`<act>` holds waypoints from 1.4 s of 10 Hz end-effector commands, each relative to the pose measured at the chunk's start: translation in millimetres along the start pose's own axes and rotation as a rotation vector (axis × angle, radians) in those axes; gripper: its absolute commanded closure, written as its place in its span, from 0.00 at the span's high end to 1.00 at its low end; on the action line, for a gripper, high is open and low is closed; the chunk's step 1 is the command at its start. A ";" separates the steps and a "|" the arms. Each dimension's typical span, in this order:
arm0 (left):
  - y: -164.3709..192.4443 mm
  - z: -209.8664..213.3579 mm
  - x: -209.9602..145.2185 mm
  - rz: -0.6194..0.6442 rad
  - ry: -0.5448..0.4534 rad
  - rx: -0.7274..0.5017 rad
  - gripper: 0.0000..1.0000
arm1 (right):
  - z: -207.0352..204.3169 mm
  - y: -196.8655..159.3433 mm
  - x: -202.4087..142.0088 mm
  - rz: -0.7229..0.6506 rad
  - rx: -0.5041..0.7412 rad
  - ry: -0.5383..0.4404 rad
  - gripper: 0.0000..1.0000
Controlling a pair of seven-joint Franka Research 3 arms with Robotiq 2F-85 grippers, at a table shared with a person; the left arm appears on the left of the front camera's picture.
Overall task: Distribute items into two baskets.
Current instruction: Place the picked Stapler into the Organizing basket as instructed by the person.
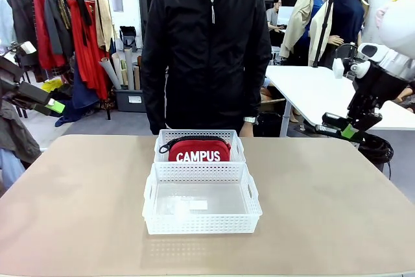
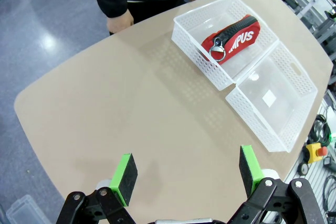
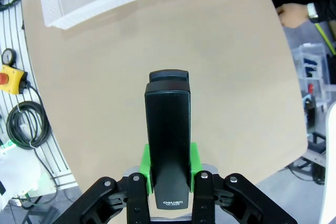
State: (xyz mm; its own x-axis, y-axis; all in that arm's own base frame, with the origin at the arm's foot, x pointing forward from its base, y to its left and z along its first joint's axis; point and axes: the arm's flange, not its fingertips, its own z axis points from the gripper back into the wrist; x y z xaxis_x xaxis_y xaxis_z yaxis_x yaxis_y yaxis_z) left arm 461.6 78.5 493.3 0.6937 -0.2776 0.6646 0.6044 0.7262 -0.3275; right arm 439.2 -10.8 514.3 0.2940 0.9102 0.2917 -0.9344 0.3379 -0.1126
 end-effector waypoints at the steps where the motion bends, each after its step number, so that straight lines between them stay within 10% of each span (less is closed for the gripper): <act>1: -0.6 -0.3 -0.2 0.008 -0.007 0.001 1.00 | 2.4 0.2 2.6 -0.008 -0.008 0.003 0.04; 14: -0.6 -0.3 -0.2 0.008 -0.007 0.001 1.00 | 0.0 0.1 0.2 0.000 0.000 0.000 0.04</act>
State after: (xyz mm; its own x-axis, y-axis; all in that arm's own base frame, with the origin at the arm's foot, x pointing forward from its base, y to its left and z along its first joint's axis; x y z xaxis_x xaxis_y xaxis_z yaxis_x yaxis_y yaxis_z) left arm 461.6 78.5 493.3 0.6937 -0.2776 0.6646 0.6044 0.7262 -0.3275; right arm 439.2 -10.7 514.2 0.2939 0.9102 0.2917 -0.9346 0.3376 -0.1121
